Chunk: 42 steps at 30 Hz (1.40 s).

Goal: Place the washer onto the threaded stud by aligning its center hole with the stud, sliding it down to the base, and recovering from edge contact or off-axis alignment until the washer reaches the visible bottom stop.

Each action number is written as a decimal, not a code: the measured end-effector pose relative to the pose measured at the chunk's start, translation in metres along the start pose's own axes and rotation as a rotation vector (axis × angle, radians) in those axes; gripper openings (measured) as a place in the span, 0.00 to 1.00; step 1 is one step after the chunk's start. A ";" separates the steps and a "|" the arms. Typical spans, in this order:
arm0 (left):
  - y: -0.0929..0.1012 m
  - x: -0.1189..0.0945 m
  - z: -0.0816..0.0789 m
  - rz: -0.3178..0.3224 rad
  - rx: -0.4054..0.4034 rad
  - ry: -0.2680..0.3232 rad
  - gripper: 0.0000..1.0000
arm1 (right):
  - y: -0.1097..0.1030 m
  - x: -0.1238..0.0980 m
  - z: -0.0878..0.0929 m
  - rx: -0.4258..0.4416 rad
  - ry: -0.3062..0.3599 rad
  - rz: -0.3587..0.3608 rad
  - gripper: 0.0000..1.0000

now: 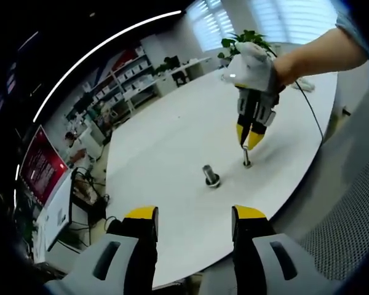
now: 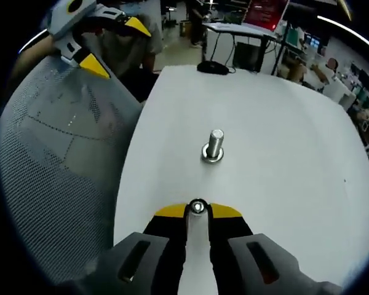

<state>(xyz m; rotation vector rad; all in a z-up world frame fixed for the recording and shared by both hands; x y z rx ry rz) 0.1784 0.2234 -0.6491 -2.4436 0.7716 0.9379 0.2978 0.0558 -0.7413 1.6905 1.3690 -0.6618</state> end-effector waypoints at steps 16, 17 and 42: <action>-0.002 -0.001 -0.002 -0.001 -0.019 0.021 0.46 | -0.005 0.017 0.003 -0.078 -0.057 -0.003 0.13; -0.001 -0.001 -0.001 0.000 -0.018 0.018 0.46 | -0.005 0.018 0.004 -0.081 -0.062 -0.003 0.13; -0.002 -0.002 -0.002 -0.005 -0.017 0.024 0.46 | -0.006 -0.038 0.011 0.144 0.051 0.097 0.27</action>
Point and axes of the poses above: the point that each gripper's makers call its tool centre point, and the gripper's own axes: x roughly forward along the fingers, y roughly to its right, z roughly out of its underside, the point moved 4 cm from there along -x, roughly backward along the fingers, and after that the axes turned 15 degrees about z, right-handed, at the moved point
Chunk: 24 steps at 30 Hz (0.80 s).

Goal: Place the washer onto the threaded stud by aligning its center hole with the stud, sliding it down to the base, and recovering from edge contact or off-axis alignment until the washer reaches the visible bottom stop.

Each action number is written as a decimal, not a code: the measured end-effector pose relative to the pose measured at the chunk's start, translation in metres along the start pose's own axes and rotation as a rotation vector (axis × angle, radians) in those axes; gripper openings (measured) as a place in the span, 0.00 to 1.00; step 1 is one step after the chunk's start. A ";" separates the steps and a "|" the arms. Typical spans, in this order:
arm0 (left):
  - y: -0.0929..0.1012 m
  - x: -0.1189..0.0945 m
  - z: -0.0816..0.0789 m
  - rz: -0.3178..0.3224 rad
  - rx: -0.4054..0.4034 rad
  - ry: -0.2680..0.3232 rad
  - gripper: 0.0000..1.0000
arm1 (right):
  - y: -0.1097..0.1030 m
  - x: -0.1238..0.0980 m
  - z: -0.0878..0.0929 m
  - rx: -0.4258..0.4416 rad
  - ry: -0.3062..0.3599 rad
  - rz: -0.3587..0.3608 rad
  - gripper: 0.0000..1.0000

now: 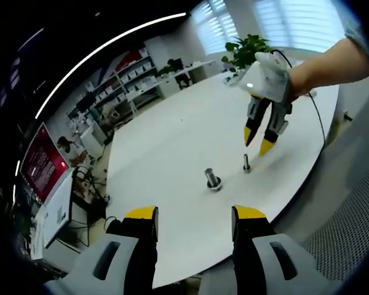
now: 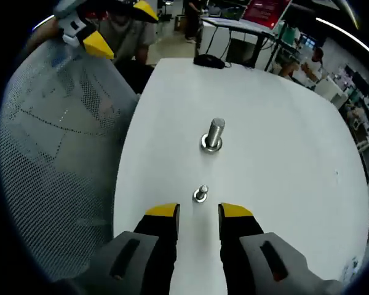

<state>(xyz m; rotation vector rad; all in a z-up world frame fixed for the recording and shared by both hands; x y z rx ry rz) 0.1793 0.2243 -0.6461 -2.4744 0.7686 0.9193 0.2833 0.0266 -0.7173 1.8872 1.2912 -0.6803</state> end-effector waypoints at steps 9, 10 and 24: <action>0.004 -0.006 -0.009 0.028 -0.094 0.103 0.42 | -0.007 -0.104 0.003 0.377 0.185 0.127 0.28; 0.006 -0.009 -0.016 0.042 -0.091 0.154 0.39 | -0.011 -0.111 0.004 0.423 0.193 0.130 0.28; 0.032 -0.013 -0.022 0.173 -0.004 0.187 0.48 | -0.078 -0.181 0.018 0.809 0.269 0.380 0.21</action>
Point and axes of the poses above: the point that each gripper's makers call its tool centre point, and the gripper's own axes: x roughly forward along the fingers, y roughly to its right, z roughly out of its underside, the point moved 4 cm from there along -x, roughly backward along the fingers, and after that the axes turned 15 degrees about z, right-handed, at the moved point
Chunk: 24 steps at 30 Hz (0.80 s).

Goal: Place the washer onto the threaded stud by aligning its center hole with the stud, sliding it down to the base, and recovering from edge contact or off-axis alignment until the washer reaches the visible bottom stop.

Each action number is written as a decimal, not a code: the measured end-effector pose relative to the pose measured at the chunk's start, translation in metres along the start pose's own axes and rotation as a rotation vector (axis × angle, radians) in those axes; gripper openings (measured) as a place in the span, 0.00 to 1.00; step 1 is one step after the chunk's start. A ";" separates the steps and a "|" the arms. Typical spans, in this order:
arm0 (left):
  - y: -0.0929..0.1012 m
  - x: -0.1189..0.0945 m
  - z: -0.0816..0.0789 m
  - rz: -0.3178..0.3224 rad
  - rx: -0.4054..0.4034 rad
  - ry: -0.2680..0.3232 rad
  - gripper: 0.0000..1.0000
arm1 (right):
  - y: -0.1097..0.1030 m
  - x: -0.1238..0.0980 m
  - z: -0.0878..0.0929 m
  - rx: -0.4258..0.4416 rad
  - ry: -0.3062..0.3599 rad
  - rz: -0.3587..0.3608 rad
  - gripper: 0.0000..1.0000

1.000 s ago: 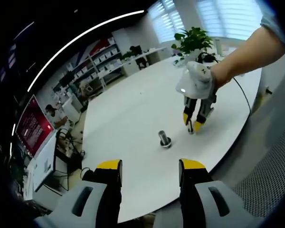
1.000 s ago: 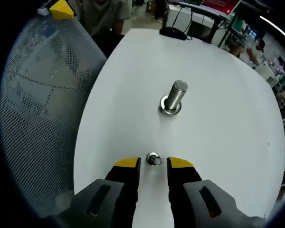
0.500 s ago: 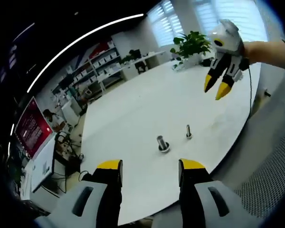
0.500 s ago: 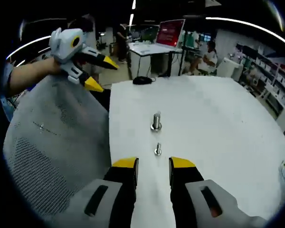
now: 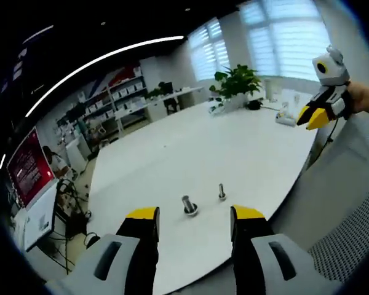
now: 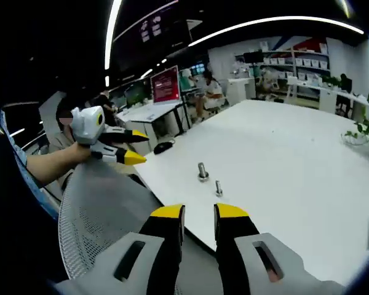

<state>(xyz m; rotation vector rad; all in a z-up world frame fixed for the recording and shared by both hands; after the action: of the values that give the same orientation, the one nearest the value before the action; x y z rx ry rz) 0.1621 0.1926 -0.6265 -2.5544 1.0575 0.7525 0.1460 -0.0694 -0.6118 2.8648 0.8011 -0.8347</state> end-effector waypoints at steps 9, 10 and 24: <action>0.005 -0.015 0.011 0.100 -0.069 0.040 0.50 | 0.008 -0.013 0.018 0.009 0.037 0.266 0.21; 0.006 -0.015 0.015 0.115 -0.065 0.046 0.50 | 0.012 -0.015 0.014 -0.011 0.074 0.318 0.20; -0.005 -0.023 0.023 0.065 -0.109 0.120 0.42 | 0.014 0.001 0.027 -0.015 0.044 0.396 0.18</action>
<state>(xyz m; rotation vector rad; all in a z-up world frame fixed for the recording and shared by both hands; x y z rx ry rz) 0.1434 0.2190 -0.6327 -2.6990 1.1719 0.6989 0.1407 -0.0854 -0.6366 2.8868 0.2218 -0.7103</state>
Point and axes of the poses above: the point that each gripper's makers call its tool centre point, and the gripper's own axes: x roughly forward along the fingers, y roughly to its right, z roughly out of its underside, the point moved 4 cm from there along -x, roughly backward along the fingers, and after that the axes turned 15 degrees about z, right-handed, at the moved point
